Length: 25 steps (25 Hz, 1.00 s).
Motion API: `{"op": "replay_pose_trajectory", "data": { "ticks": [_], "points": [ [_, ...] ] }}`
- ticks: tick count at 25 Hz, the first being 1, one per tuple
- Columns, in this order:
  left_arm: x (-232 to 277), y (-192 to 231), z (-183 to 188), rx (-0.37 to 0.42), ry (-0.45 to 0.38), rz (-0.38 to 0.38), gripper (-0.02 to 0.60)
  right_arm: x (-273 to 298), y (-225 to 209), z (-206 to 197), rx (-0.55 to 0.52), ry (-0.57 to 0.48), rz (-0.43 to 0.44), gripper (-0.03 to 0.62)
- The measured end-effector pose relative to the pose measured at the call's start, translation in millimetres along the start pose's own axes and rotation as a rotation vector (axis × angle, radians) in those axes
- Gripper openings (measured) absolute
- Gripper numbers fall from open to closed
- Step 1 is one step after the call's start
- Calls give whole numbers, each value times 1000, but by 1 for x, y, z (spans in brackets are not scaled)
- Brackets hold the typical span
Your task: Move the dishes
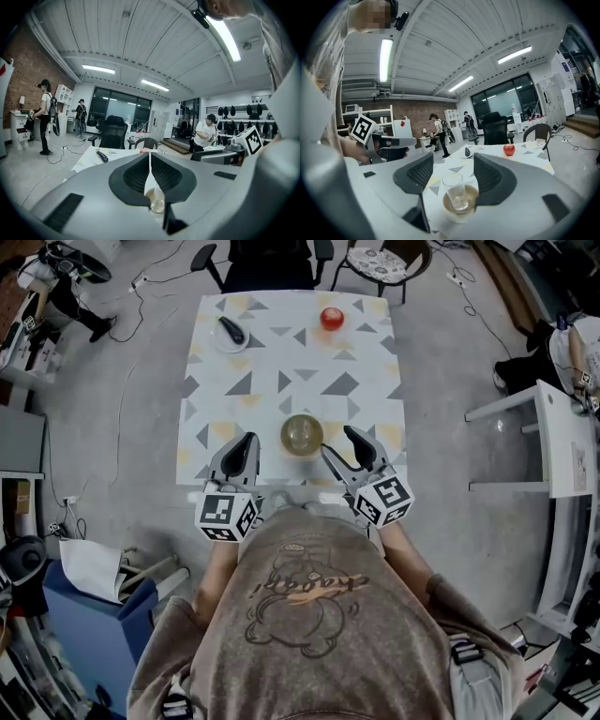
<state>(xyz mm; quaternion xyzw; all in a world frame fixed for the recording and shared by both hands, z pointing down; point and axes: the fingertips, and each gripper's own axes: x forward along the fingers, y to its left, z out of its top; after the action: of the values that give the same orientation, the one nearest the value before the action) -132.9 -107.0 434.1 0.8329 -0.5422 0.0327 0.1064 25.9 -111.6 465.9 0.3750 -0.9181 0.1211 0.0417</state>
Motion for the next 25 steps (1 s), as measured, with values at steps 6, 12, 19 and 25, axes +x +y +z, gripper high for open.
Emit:
{"op": "replay_pose_trajectory", "data": {
  "ticks": [6,12,19,25],
  "points": [
    [2,4,-2,-4,10,4,28,20,6,-24,-9,71,63,367],
    [-2,12,-5,-11,22,23,28,44,6,-48,-69,133,112,407],
    [-9,24,-5,-16,26,63,28,74,6,-76,-88,198,158,410],
    [-17,33,-8,-17,35,92,28,96,10,-99,-85,246,186,402]
  ]
}}
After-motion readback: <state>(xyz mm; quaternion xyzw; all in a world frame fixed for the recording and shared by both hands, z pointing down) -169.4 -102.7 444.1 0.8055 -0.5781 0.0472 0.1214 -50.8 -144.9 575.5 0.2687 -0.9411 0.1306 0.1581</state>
